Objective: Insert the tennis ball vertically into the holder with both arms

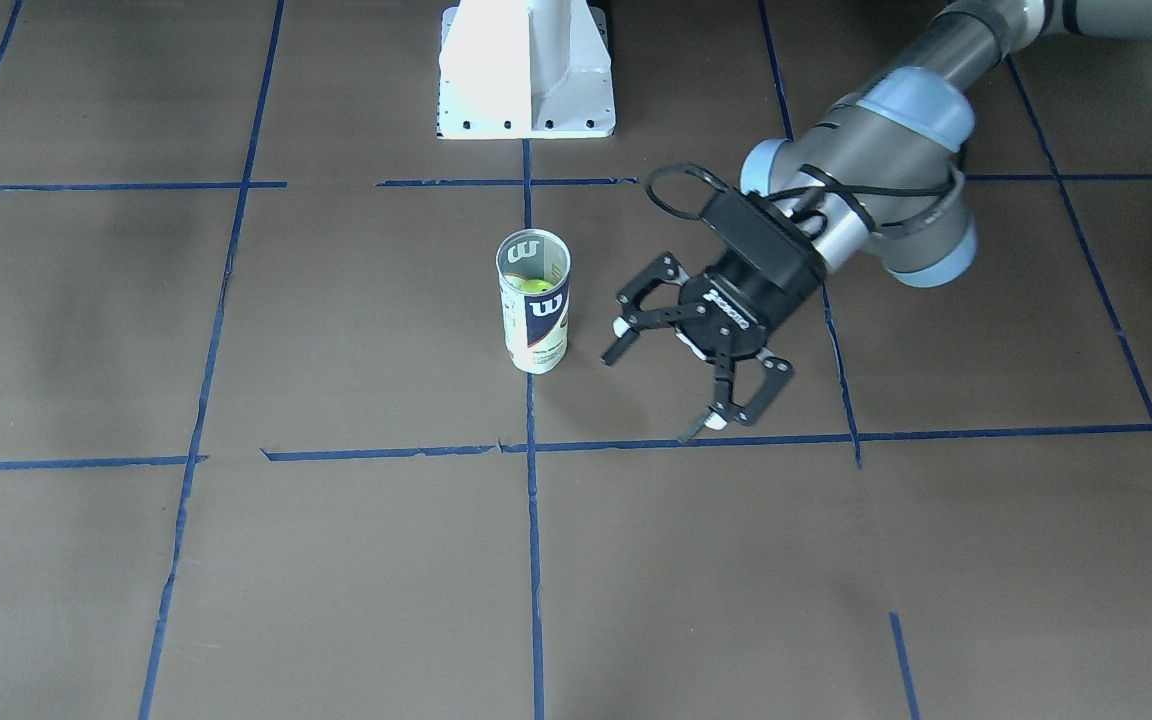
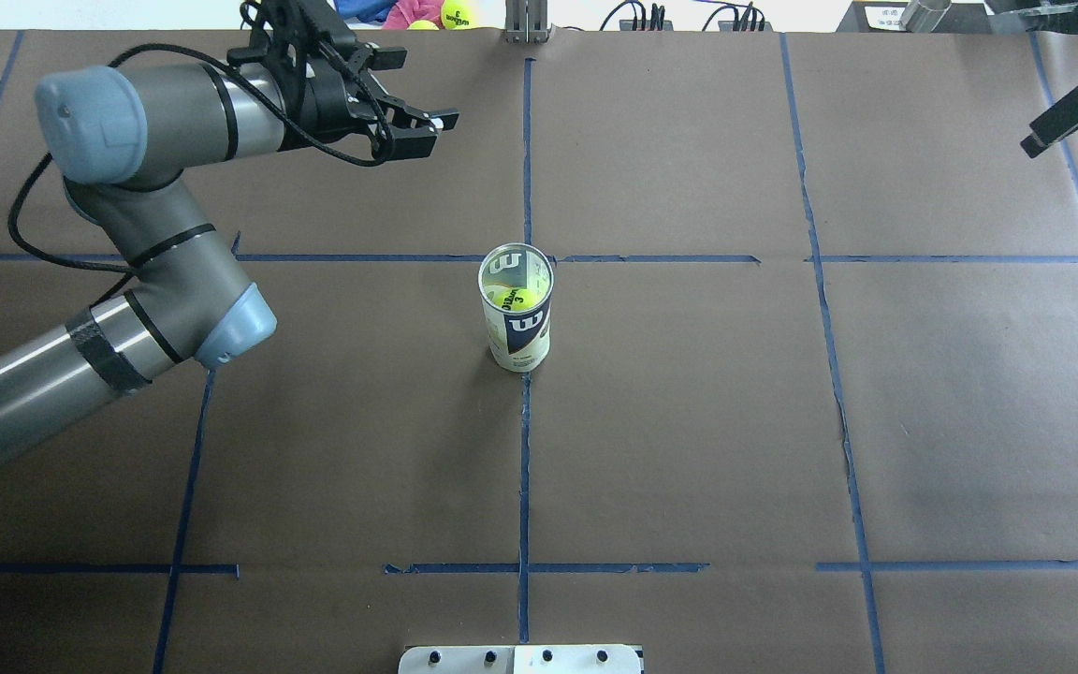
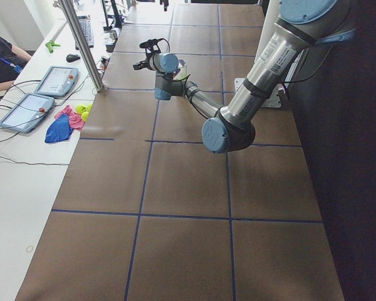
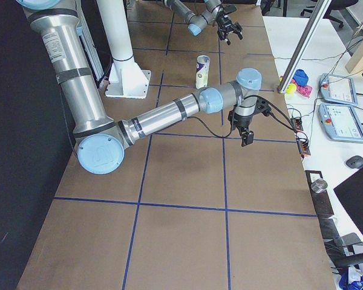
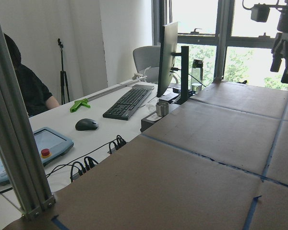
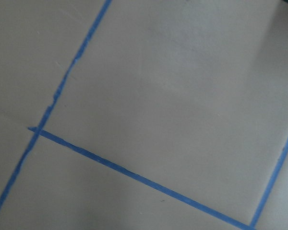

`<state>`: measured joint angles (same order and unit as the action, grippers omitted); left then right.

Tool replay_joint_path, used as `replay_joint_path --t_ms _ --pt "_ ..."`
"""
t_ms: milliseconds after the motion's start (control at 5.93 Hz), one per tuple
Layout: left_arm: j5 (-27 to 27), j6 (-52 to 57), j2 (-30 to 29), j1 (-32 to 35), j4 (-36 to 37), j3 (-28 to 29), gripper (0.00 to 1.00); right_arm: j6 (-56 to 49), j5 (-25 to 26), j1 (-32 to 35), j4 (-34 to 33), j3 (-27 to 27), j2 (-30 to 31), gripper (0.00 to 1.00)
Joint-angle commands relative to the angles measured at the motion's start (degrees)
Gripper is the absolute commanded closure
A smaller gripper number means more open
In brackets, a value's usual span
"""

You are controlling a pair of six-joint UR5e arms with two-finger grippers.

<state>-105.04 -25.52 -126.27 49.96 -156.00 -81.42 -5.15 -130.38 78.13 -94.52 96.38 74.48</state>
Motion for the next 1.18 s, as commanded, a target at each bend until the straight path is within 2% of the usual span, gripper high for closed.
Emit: replay_joint_path --t_ms 0,169,337,506,675,843,1012 --pt "-11.4 0.5 0.4 9.9 17.7 -2.5 0.0 -10.9 -2.8 8.1 0.4 -1.1 7.1 0.01" --pt "-13.4 4.7 1.1 12.3 23.4 -2.3 0.0 -12.6 -4.3 10.0 3.3 -1.2 12.8 0.01" --pt "-15.1 5.5 1.1 15.0 36.0 -2.5 0.0 -11.5 -4.4 11.5 5.9 -1.5 17.0 0.0" --pt "-15.2 8.5 1.0 17.3 47.9 -2.3 0.0 -8.9 -4.4 11.8 6.0 -1.5 18.1 0.0" --pt "-15.3 20.1 2.0 19.7 55.9 -2.3 0.0 -4.0 -4.4 11.8 6.0 -1.5 18.0 0.01" --pt "-15.5 23.8 3.1 23.0 63.7 -2.1 0.0 -3.2 -4.4 11.8 6.0 -1.4 18.0 0.0" --pt "-18.8 23.9 7.3 26.9 67.5 -1.9 0.0 -2.1 -4.4 11.8 6.0 -1.3 17.9 0.0"
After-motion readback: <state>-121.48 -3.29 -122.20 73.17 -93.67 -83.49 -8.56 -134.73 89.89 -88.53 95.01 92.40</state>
